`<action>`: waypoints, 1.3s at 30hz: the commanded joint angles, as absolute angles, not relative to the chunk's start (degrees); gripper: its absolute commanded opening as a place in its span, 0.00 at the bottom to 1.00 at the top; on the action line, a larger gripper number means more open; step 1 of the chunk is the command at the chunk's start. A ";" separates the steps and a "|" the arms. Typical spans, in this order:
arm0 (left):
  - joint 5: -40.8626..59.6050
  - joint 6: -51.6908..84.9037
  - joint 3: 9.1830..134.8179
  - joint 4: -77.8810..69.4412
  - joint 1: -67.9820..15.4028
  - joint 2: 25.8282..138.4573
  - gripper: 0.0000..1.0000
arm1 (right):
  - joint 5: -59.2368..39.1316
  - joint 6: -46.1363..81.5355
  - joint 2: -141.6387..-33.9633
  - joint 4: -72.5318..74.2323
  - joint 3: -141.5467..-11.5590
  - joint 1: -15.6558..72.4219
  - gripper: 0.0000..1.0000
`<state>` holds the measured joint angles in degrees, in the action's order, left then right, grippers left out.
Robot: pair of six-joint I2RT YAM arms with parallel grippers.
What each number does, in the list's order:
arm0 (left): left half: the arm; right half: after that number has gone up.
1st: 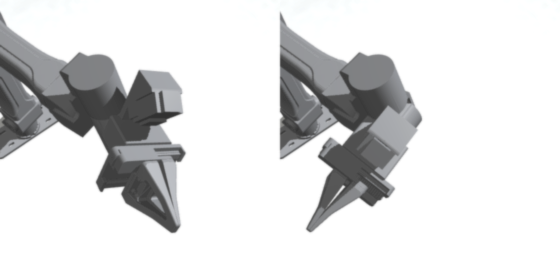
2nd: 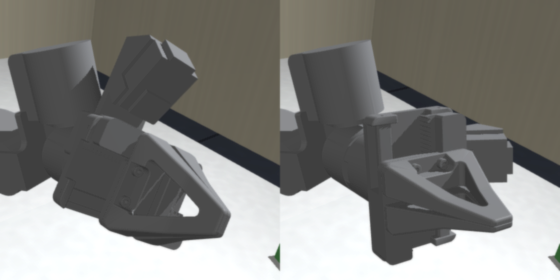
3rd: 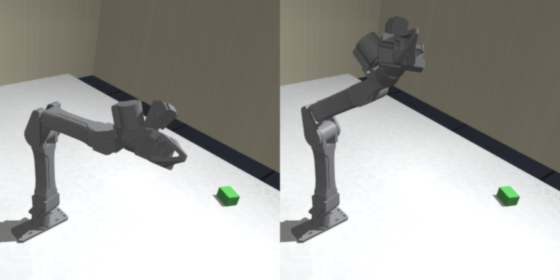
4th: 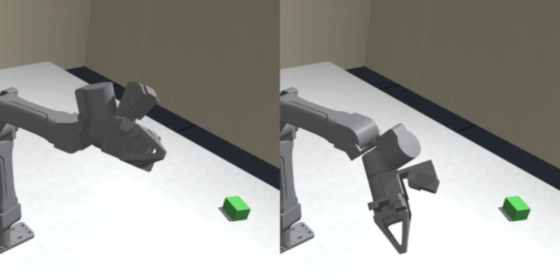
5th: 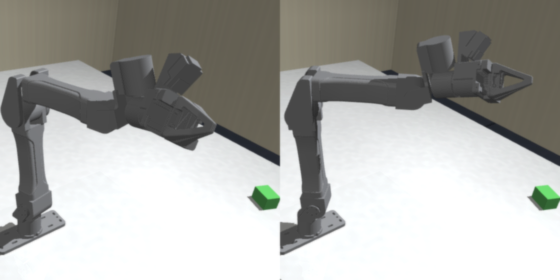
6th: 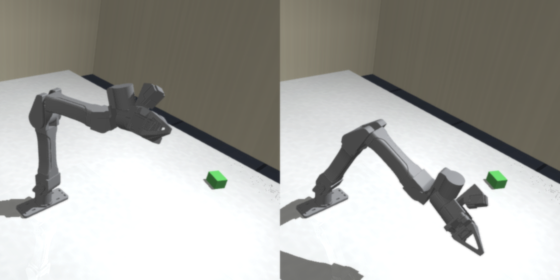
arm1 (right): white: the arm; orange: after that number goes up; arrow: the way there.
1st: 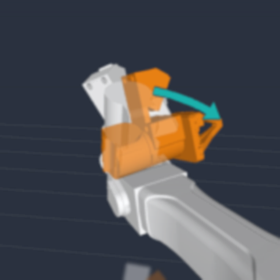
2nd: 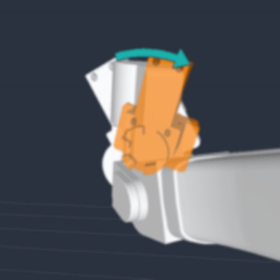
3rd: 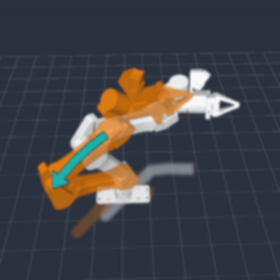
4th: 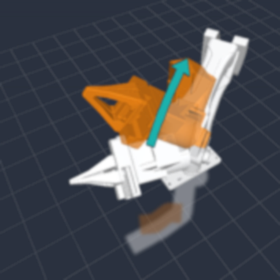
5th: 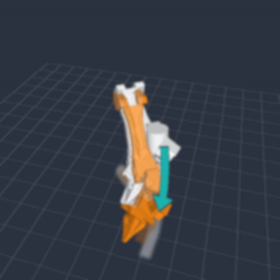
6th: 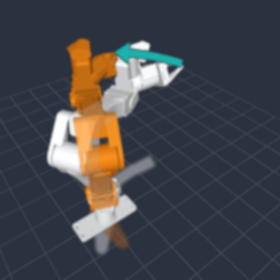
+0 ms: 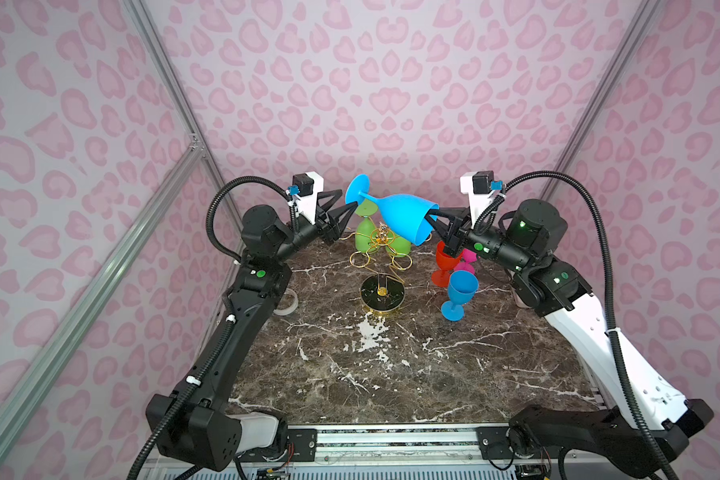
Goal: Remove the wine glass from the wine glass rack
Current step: 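Lower the blue glass upright beside the first blue glass and open the right gripper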
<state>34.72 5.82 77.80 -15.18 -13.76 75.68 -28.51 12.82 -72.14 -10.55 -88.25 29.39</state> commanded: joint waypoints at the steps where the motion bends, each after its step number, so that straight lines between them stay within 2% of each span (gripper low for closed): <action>1: 24.08 9.28 77.43 -17.43 -11.77 75.28 0.57 | -27.38 11.41 -68.82 -16.41 -87.79 29.27 0.00; 6: 20.39 12.80 74.89 -18.37 -9.05 74.44 0.66 | -25.18 9.68 -62.67 -24.93 -86.59 29.79 0.00; 18: 18.99 16.20 73.13 -18.54 -5.83 73.40 0.72 | -22.68 9.66 -55.47 -37.33 -80.93 30.95 0.00; 30: 20.82 20.30 73.82 -18.47 -3.89 73.86 0.81 | -22.95 8.68 -57.41 -50.00 -77.85 32.60 0.00; 39: 22.71 22.48 74.93 -18.46 -2.58 74.16 0.84 | -15.67 9.93 -63.92 -61.02 -80.06 32.61 0.00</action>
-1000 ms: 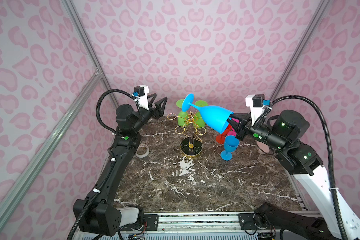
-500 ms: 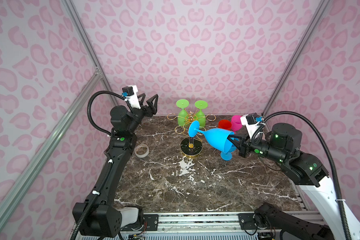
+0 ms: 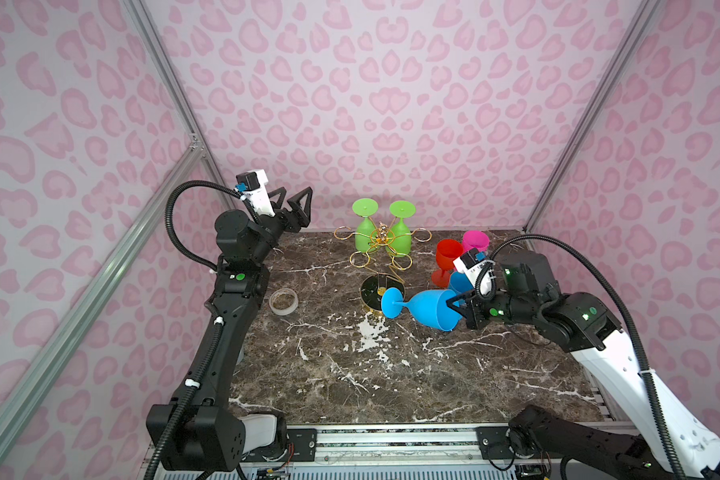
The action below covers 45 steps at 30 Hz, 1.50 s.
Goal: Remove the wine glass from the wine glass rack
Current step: 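Lower the blue glass upright beside the first blue glass and open the right gripper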
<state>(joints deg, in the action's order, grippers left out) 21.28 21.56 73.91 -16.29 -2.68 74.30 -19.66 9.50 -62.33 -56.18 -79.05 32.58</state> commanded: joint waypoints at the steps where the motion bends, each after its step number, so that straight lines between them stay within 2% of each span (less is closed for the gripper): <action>1: 22.91 22.18 75.10 -18.37 -2.57 74.06 0.85 | -14.52 9.89 -64.87 -62.46 -80.48 32.63 0.00; 13: 22.56 19.55 74.21 -20.54 -2.52 72.70 0.89 | -3.20 10.72 -74.82 -69.55 -84.64 32.77 0.00; 16: 21.43 18.68 73.18 -21.23 -2.54 71.52 0.91 | -0.28 10.99 -78.47 -70.78 -89.00 32.78 0.00; 21: 19.28 18.25 70.57 -23.40 -2.55 69.46 1.00 | -0.41 9.81 -84.16 -72.21 -92.95 32.87 0.00; 29: 17.69 17.86 69.24 -24.41 -2.54 68.42 0.97 | -1.24 8.48 -92.27 -75.09 -94.03 32.88 0.00; 45: 15.94 16.85 69.26 -22.87 -2.55 67.85 0.97 | -2.57 6.15 -99.20 -72.35 -94.57 29.94 0.00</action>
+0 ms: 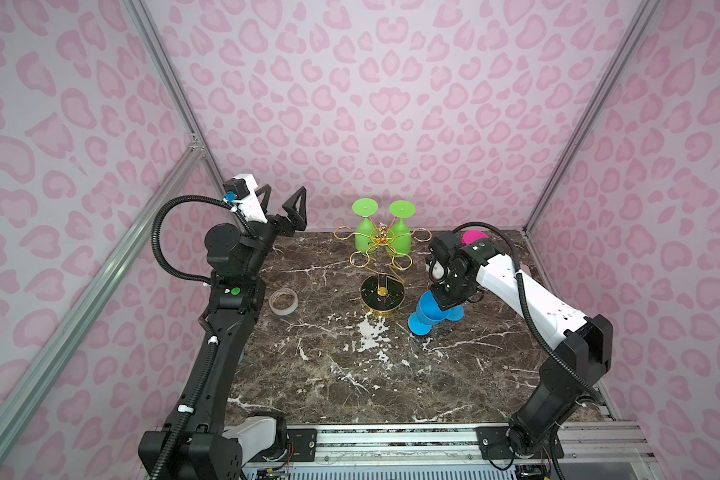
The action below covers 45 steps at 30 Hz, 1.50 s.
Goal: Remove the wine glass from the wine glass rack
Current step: 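Lower the blue glass upright beside the first blue glass and open the right gripper, then raise the right gripper away and move it back toward the rack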
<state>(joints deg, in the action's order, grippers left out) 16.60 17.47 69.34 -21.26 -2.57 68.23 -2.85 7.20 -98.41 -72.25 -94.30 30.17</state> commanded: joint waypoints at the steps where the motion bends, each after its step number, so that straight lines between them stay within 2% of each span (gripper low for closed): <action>1: 15.66 16.86 69.26 -22.73 -2.53 67.85 0.97 | -2.48 6.07 -99.38 -72.32 -94.61 29.97 0.00; 4: 15.33 17.09 69.17 -22.96 -2.50 67.72 0.97 | -2.46 6.00 -99.83 -72.13 -94.66 29.93 0.03; 15: 14.63 19.49 67.59 -25.25 -2.48 67.22 0.97 | -2.44 6.06 -99.31 -71.24 -96.20 29.16 0.29; 21: 14.89 21.22 68.71 -22.59 -2.50 68.94 0.98 | -7.07 5.72 -93.73 -69.45 -97.92 26.75 0.36; 27: 15.79 22.80 69.43 -21.62 -2.51 70.20 1.00 | -18.20 7.57 -83.20 -61.82 -96.36 18.51 0.37; 31: 17.39 24.36 69.87 -21.53 -2.55 70.64 1.00 | -33.75 14.86 -78.90 -46.99 -92.16 10.33 0.39; 34: 18.69 25.22 69.87 -21.44 -2.55 70.84 0.99 | -43.37 22.55 -81.14 -34.78 -91.12 6.72 0.39; 37: 18.78 25.32 69.14 -21.29 -2.51 70.33 0.99 | -47.11 27.08 -86.46 -28.20 -94.14 6.50 0.38; 45: 19.41 25.14 67.85 -20.66 -2.47 68.14 0.99 | -47.27 33.03 -99.40 -21.83 -103.47 6.64 0.35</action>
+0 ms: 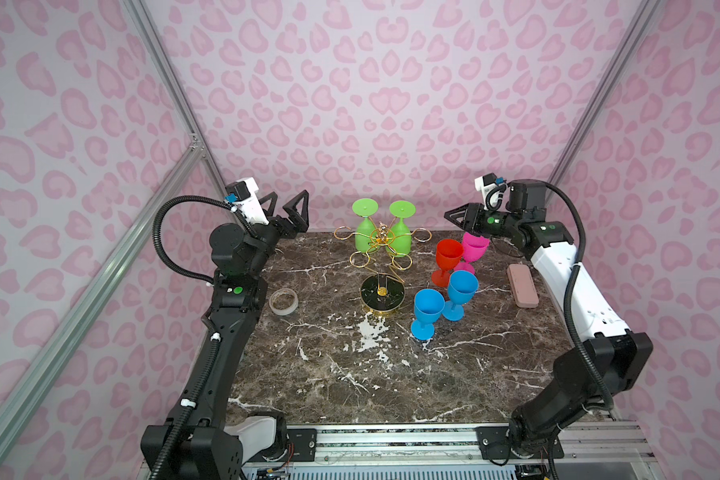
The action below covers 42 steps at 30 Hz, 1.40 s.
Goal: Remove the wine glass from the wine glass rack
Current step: 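Raise the right gripper away and move it back toward the rack, then close the right gripper on the base of the nearer green glass on the rack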
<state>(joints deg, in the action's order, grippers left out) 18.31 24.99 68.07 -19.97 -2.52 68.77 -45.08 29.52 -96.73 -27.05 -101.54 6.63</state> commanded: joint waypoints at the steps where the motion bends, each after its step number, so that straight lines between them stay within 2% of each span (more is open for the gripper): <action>1: 19.55 25.29 67.85 -20.58 -2.49 67.96 0.99 | -47.86 33.86 -101.10 -21.10 -104.77 6.71 0.35; 10: 20.91 26.47 67.41 -19.86 -2.53 66.62 0.99 | -49.66 35.57 -113.25 -22.10 -115.79 8.47 0.32; 16: 22.31 27.75 67.41 -20.04 -2.48 66.53 0.98 | -49.63 37.56 -117.11 -20.64 -117.35 10.25 0.31; 34: 23.55 27.64 67.24 -19.78 -2.50 65.92 0.98 | -50.42 49.38 -117.28 -4.69 -111.68 11.24 0.32; 42: 23.93 28.09 67.43 -19.85 -2.54 66.26 0.98 | -51.44 48.09 -119.82 -8.60 -116.41 12.17 0.34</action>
